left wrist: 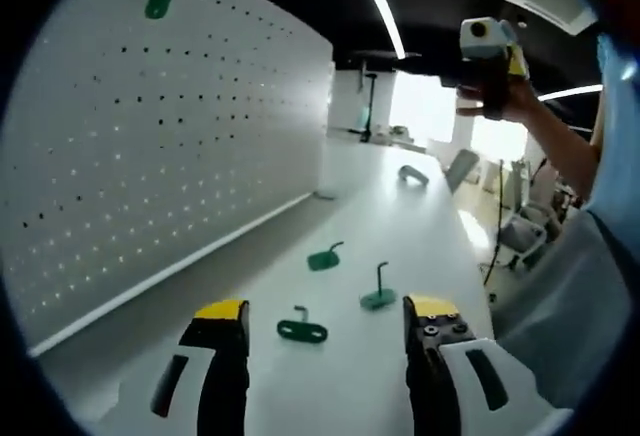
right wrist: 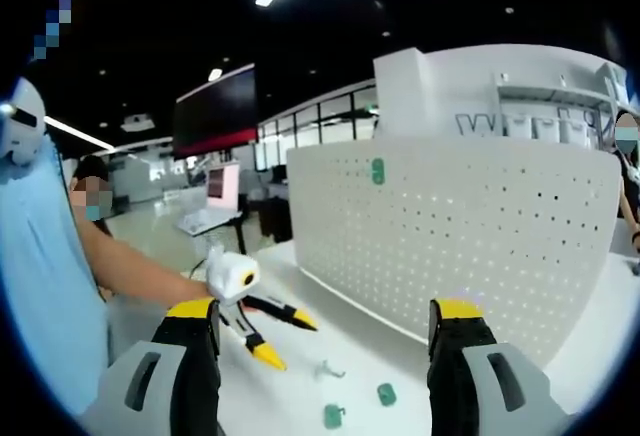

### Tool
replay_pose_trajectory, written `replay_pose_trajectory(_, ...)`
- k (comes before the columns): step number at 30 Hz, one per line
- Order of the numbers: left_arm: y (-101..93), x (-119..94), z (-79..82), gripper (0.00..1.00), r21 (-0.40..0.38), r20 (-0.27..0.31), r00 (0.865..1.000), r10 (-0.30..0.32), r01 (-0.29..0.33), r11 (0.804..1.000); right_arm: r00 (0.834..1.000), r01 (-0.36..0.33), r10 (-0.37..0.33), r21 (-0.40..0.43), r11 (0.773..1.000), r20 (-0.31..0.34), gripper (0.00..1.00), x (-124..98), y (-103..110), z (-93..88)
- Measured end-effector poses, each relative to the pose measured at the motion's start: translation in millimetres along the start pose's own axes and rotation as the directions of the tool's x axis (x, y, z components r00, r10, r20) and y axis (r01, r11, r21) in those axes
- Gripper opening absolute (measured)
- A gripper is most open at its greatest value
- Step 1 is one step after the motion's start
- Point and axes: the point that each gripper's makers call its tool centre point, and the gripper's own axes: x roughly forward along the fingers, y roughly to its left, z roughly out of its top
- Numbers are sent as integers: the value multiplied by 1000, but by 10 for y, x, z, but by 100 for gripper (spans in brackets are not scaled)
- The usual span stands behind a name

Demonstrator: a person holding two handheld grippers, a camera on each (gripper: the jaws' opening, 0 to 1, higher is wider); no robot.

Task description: Insert the hook assembly into the mounting plate slot until the hook locks in place.

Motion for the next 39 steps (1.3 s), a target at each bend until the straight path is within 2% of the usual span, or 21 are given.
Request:
replay_pose_trajectory(8, 78, 180, -118, 60, -2, -24, 1000, 19, -19, 1000, 1000, 5, -5, 11, 1000, -13, 87, 0, -39, -60)
replay_pose_trajectory(16, 158, 267, -252, 54, 0, -57, 998, 39, -39, 999, 1000, 10, -9, 22, 1000, -20, 87, 3, -91, -103)
replay_pose_trajectory(28, 118, 403, -380, 49, 14, -88, 996, 11, -10, 1000, 999, 13, -11, 41, 999, -37, 87, 19, -176, -184)
replay_pose_trajectory(39, 174, 478, -452, 45, 8, -105, 994, 13, -12, 1000, 999, 13, -11, 54, 998, -40, 87, 35, -199, -219)
